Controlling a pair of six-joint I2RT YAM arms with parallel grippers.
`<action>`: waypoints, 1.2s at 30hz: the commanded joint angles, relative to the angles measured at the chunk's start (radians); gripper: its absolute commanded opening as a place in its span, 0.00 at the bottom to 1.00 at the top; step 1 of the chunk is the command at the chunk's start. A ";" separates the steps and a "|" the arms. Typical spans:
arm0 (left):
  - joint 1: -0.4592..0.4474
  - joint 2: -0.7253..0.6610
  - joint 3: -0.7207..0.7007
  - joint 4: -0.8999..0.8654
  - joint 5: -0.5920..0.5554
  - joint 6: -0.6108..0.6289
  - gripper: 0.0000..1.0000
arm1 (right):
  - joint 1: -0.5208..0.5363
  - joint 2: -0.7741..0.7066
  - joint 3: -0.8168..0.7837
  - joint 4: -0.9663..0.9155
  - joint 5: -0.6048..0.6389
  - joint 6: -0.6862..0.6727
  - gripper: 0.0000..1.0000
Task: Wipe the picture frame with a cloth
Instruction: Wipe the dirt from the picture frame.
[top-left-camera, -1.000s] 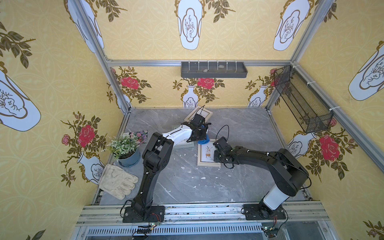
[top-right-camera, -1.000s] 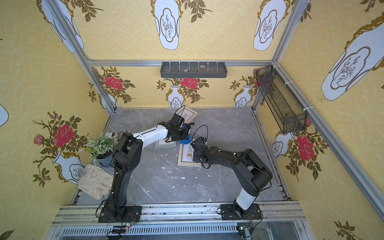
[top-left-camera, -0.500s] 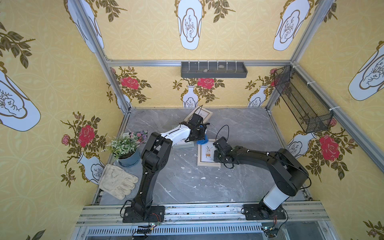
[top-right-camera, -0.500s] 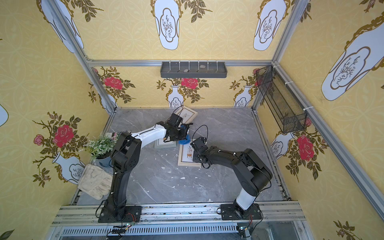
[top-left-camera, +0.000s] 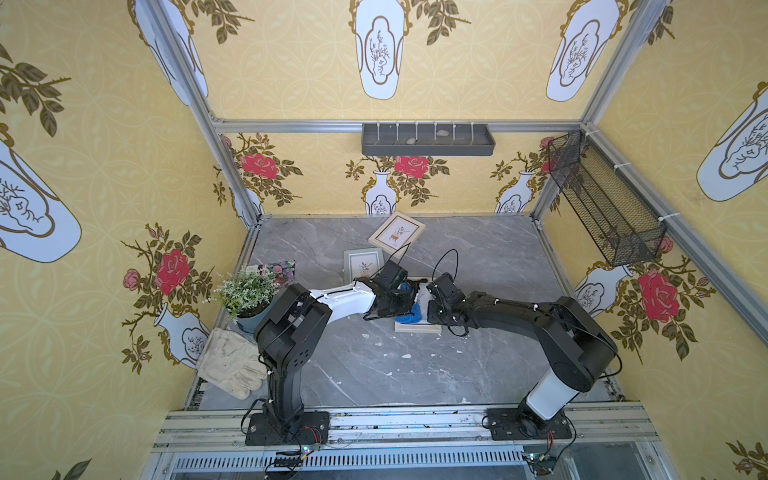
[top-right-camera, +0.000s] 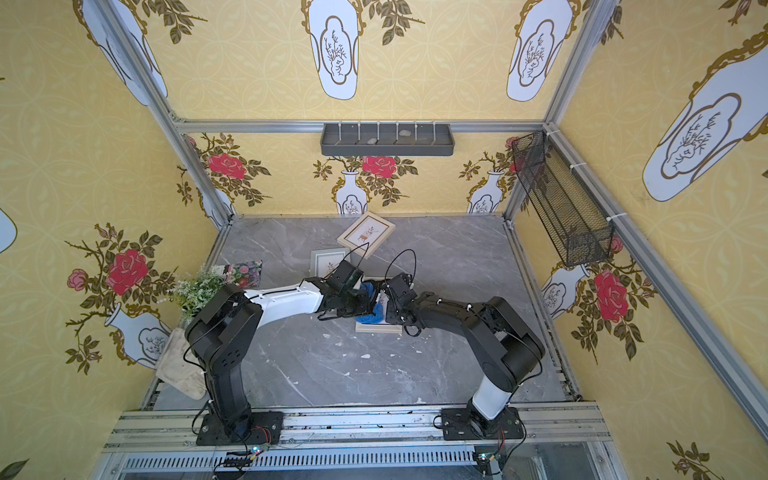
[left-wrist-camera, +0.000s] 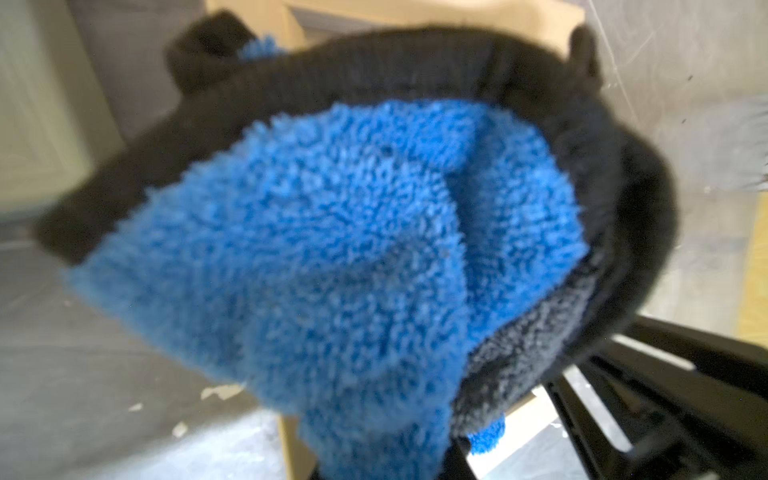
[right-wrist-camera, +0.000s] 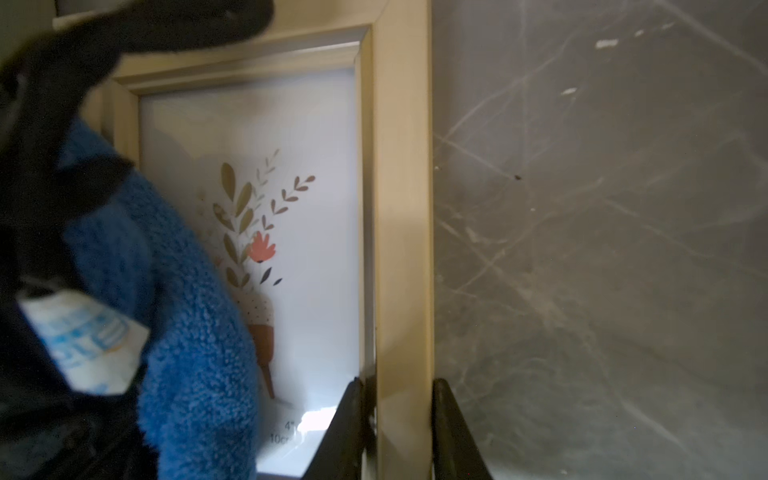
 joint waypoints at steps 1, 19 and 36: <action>0.080 0.075 0.076 -0.044 -0.004 0.013 0.00 | 0.000 0.021 -0.008 -0.134 -0.007 -0.003 0.10; -0.035 -0.066 -0.165 -0.024 -0.052 -0.070 0.00 | -0.005 0.021 -0.011 -0.131 -0.012 -0.008 0.10; 0.000 0.012 -0.001 -0.083 -0.048 0.017 0.00 | 0.004 0.011 -0.018 -0.137 0.000 0.009 0.10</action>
